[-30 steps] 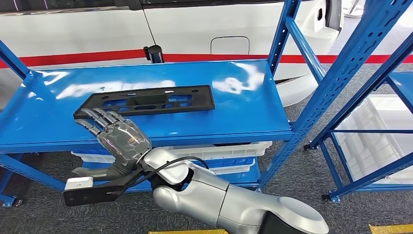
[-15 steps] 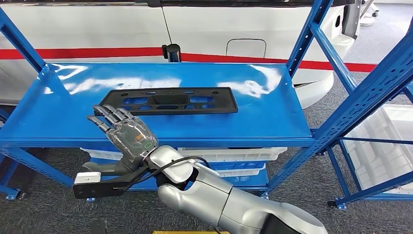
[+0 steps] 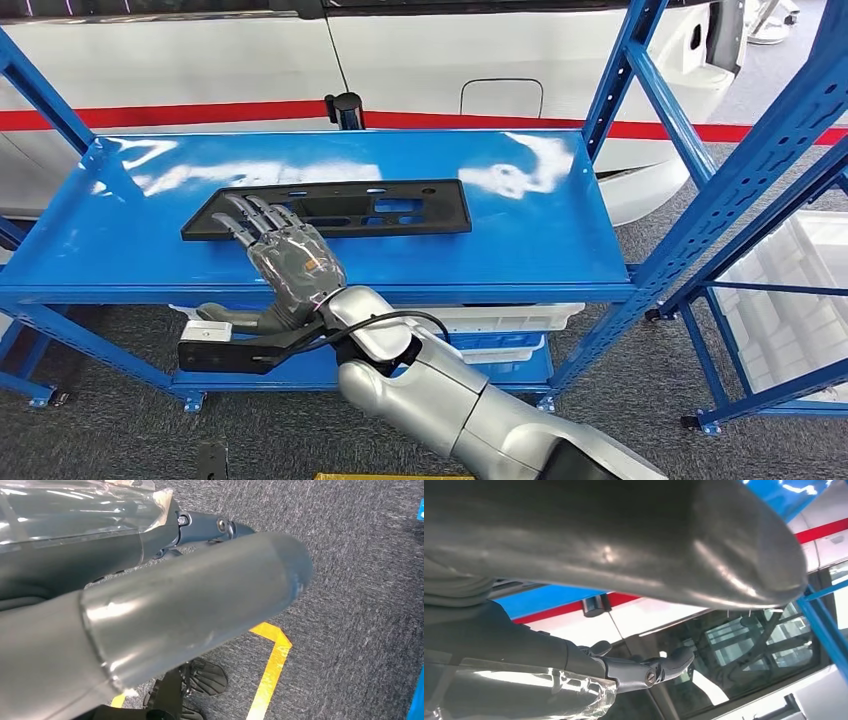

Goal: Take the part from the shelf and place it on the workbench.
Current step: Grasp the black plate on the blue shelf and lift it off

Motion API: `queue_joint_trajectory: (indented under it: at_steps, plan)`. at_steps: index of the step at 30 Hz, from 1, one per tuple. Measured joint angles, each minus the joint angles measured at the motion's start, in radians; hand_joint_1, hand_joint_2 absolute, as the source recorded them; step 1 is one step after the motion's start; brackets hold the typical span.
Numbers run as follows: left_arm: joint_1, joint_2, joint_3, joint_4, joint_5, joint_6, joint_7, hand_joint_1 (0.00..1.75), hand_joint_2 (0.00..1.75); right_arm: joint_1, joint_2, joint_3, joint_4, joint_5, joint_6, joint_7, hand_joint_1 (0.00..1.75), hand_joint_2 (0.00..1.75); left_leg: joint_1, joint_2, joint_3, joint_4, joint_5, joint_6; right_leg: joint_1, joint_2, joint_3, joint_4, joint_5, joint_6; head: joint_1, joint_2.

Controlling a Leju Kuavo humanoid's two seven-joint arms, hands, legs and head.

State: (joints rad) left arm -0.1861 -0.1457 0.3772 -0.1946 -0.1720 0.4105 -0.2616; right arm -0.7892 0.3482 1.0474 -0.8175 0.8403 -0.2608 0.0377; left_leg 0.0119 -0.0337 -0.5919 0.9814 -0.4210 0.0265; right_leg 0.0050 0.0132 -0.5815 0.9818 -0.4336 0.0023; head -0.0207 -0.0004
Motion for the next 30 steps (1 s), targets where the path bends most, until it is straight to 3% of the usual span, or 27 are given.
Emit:
queue_joint_trajectory:
  at_steps: [4,10,18,25,30]
  plan:
    - [0.0,0.0,0.0,0.0,0.002,0.002,0.0,0.0,0.0,0.002,-0.001,-0.027,0.019,0.034,-0.011,0.004,0.0,1.75,0.002,0.001,0.001,-0.003,0.001,-0.015,0.003,0.0,-0.001,0.001,0.0,-0.001,0.0,0.0]
    - [0.002,0.003,0.005,0.0,0.024,0.026,0.01,0.0,0.0,-0.016,-0.002,-0.106,0.096,0.096,-0.072,0.018,0.0,1.75,0.002,0.001,0.0,-0.004,0.002,-0.021,0.002,0.0,-0.001,0.001,0.0,-0.002,0.001,0.0]
    - [0.031,0.024,0.021,0.002,0.045,0.023,0.011,0.0,0.0,-0.061,-0.002,-0.146,0.164,0.051,-0.107,0.0,0.0,1.75,-0.003,0.001,-0.001,-0.003,0.002,-0.021,-0.002,0.0,-0.001,0.001,0.0,-0.002,0.001,0.0]
    - [0.042,0.042,0.034,0.006,0.055,0.02,0.011,0.0,0.0,-0.065,0.0,-0.111,0.16,-0.01,-0.1,-0.019,0.0,1.75,-0.003,0.001,-0.002,-0.003,0.002,-0.02,-0.003,-0.001,-0.001,0.001,0.0,-0.001,0.001,0.0]
    - [0.045,0.046,0.04,0.006,0.057,0.026,0.01,0.0,0.0,-0.065,0.0,-0.008,0.109,-0.061,-0.082,-0.012,0.0,1.75,-0.003,0.001,-0.001,-0.003,0.002,-0.02,-0.003,-0.001,-0.001,0.001,0.0,-0.001,0.0,0.0]
